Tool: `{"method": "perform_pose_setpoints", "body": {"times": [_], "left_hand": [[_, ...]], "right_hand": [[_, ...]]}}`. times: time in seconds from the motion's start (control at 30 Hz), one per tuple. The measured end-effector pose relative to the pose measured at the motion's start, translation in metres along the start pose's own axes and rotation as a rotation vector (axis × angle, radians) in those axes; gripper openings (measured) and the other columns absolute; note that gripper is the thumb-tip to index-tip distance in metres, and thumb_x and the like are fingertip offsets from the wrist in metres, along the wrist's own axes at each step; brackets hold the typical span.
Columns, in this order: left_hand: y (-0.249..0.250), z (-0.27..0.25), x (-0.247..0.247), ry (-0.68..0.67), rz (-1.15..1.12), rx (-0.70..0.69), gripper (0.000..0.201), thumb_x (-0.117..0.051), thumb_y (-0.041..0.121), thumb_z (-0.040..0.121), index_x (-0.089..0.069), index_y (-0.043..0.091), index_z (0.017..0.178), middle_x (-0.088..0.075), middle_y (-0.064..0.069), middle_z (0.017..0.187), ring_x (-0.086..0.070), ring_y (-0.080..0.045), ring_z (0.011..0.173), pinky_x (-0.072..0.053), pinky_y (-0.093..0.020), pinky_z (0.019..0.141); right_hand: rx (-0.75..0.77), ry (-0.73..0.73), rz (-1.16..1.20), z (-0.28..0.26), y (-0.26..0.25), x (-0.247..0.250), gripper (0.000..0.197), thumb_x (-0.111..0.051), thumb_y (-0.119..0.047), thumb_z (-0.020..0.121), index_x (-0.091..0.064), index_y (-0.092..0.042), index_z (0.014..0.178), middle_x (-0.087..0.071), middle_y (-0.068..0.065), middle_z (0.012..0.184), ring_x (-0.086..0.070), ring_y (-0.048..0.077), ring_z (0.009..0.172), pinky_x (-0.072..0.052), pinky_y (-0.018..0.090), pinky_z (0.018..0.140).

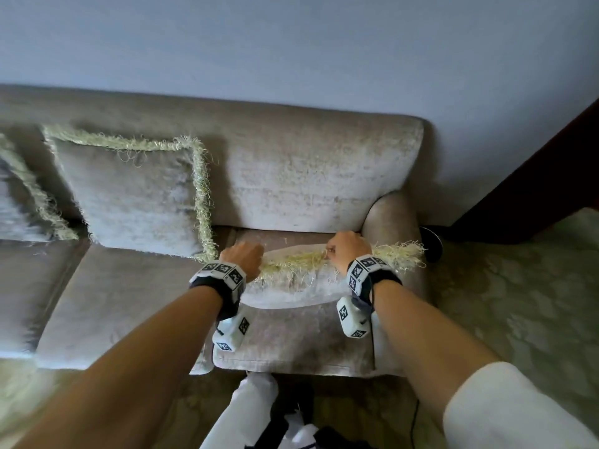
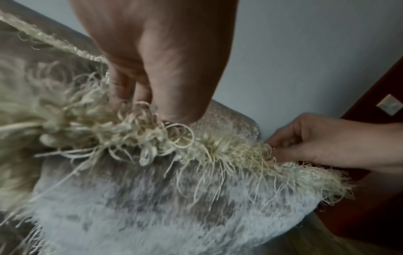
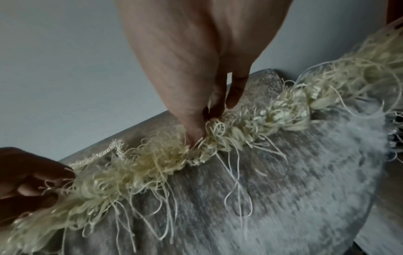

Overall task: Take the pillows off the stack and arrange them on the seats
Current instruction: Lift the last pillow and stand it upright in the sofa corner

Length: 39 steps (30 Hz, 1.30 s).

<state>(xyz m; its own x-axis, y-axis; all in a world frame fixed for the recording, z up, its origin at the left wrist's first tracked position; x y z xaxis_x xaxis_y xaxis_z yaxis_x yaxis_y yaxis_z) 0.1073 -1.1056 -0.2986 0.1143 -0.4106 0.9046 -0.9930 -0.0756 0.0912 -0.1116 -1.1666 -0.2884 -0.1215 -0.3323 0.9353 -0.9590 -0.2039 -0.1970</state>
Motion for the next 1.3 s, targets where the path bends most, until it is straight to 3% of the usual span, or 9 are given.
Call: {"method": "perform_pose_setpoints", "body": {"times": [0.17,0.33,0.43,0.53,0.67,0.8,0.97,1.13,1.3], "left_hand": [[-0.011,0.03,0.015,0.032,-0.099,-0.021,0.016,-0.045,0.008,0.093,-0.054,0.015,0.105,-0.06,-0.004,0.096,-0.052,-0.024,0.076,-0.044,-0.035,0.07],[-0.026,0.072,0.021,-0.151,-0.275,-0.067,0.04,-0.029,0.042,0.101,-0.052,0.013,0.118,-0.062,-0.012,0.115,-0.061,-0.031,0.097,-0.048,-0.044,0.089],[-0.035,0.092,0.019,-0.283,-0.328,-0.105,0.069,-0.037,0.072,0.087,-0.049,0.018,0.128,-0.06,-0.007,0.121,-0.059,-0.027,0.109,-0.045,-0.043,0.097],[-0.044,0.108,0.008,-0.405,-0.21,-0.195,0.09,-0.059,0.087,0.053,-0.045,0.036,0.126,-0.055,0.003,0.128,-0.057,-0.023,0.111,-0.047,-0.046,0.098],[-0.05,0.128,0.01,-0.348,-0.082,-0.249,0.061,-0.071,0.053,0.074,-0.052,0.027,0.125,-0.06,0.002,0.125,-0.059,-0.022,0.108,-0.051,-0.039,0.092],[-0.046,0.143,0.021,-0.246,-0.056,-0.221,0.032,-0.052,0.036,0.092,-0.056,0.021,0.119,-0.062,-0.002,0.124,-0.061,-0.023,0.105,-0.052,-0.043,0.09],[-0.047,0.162,0.022,-0.19,0.017,-0.119,0.034,-0.038,0.041,0.099,-0.048,0.028,0.13,-0.055,-0.002,0.132,-0.058,-0.03,0.114,-0.044,-0.053,0.094],[-0.045,0.17,0.022,-0.128,0.138,-0.082,0.033,-0.04,0.015,0.097,-0.056,0.028,0.123,-0.064,0.004,0.117,-0.064,-0.022,0.102,-0.047,-0.044,0.087],[-0.045,0.195,0.052,-0.113,0.213,-0.071,0.034,-0.041,0.013,0.095,-0.061,0.029,0.118,-0.069,0.003,0.104,-0.066,-0.02,0.087,-0.047,-0.037,0.077]], "right_hand": [[-0.004,0.069,0.037,0.032,-0.001,0.003,0.037,-0.062,-0.018,0.093,-0.062,-0.019,0.056,-0.056,-0.005,0.054,-0.05,0.009,0.048,-0.036,0.018,0.05],[0.053,-0.015,-0.016,0.064,0.002,0.015,0.02,-0.064,-0.03,0.092,-0.074,-0.014,0.087,-0.071,0.001,0.089,-0.065,0.02,0.08,-0.051,0.04,0.088],[0.025,-0.157,-0.07,0.084,0.008,0.023,0.029,-0.06,-0.042,0.091,-0.068,-0.02,0.108,-0.067,0.0,0.107,-0.061,0.023,0.102,-0.042,0.047,0.101],[-0.029,-0.227,-0.097,0.101,0.014,0.019,0.033,-0.06,-0.046,0.091,-0.071,-0.016,0.095,-0.07,0.0,0.093,-0.063,0.022,0.086,-0.046,0.046,0.095],[-0.091,-0.189,-0.028,0.112,0.017,0.012,0.045,-0.042,-0.051,0.098,-0.065,-0.015,0.085,-0.064,-0.001,0.083,-0.061,0.021,0.083,-0.045,0.046,0.095],[-0.062,-0.173,-0.073,0.118,0.025,0.008,0.057,-0.031,-0.063,0.095,-0.063,-0.018,0.108,-0.063,-0.002,0.11,-0.059,0.023,0.107,-0.033,0.049,0.106],[0.03,-0.12,-0.267,0.139,0.032,0.021,0.022,-0.058,-0.008,0.091,-0.061,-0.013,0.113,-0.065,0.006,0.109,-0.063,0.026,0.098,-0.049,0.037,0.083],[0.001,-0.128,-0.228,0.156,0.032,0.028,0.029,-0.061,-0.006,0.09,-0.06,-0.013,0.118,-0.066,0.007,0.112,-0.064,0.027,0.099,-0.053,0.036,0.078],[-0.035,-0.013,-0.181,0.174,0.027,0.046,0.025,-0.052,0.013,0.084,-0.058,-0.011,0.087,-0.062,0.007,0.086,-0.055,0.024,0.069,-0.041,0.03,0.056]]}}
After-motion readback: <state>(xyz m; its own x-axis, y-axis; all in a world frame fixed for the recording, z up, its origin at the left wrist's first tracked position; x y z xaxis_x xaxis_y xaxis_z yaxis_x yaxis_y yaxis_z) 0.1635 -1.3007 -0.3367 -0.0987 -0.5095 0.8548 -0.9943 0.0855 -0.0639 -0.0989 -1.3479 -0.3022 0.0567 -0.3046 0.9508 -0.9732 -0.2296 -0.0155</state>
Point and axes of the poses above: each hand's wrist, its own z-axis towards the middle knuckle, its own x-axis out of the back of the hand, y = z × x, the point moved 3 cm from there along z, towards the middle knuckle
